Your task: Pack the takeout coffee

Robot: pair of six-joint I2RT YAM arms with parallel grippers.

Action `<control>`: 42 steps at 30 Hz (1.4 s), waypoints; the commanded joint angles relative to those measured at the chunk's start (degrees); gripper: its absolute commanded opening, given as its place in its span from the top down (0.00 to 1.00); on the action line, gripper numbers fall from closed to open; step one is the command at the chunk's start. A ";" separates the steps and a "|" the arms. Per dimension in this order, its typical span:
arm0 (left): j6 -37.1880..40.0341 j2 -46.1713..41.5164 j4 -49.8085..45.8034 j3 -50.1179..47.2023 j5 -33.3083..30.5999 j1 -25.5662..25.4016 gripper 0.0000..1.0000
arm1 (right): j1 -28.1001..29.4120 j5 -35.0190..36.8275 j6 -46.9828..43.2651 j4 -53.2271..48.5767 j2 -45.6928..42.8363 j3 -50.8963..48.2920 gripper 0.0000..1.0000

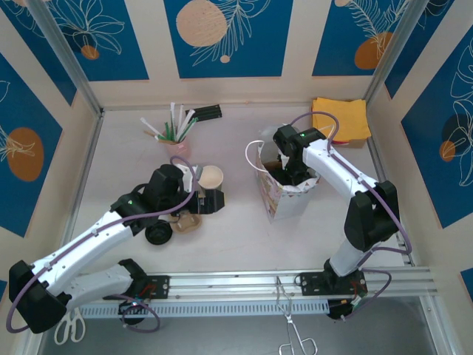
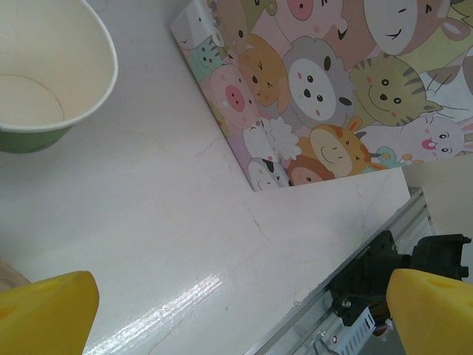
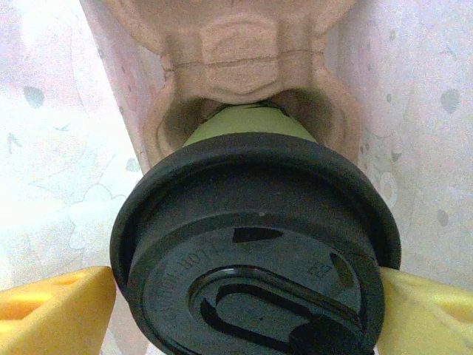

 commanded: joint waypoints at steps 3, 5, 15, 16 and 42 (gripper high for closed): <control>0.58 0.30 0.36 1.40 -0.72 -0.85 0.00 | -0.38 0.38 1.01 -2.25 -2.04 -0.20 0.13; 0.59 0.25 0.32 1.50 -0.79 -0.89 0.00 | -0.39 0.44 1.00 -2.34 -2.17 -0.11 0.13; 0.59 -0.11 -0.06 1.69 -1.34 -0.85 0.00 | -0.37 0.68 1.26 -2.94 -2.79 0.29 0.13; 0.59 -0.38 -0.17 1.74 -1.61 -0.89 0.00 | -0.43 0.68 1.24 -3.04 -2.87 0.37 0.13; 1.32 -2.90 -2.57 2.64 -4.60 -0.85 0.00 | -0.34 0.77 1.64 -3.91 -4.37 0.66 0.13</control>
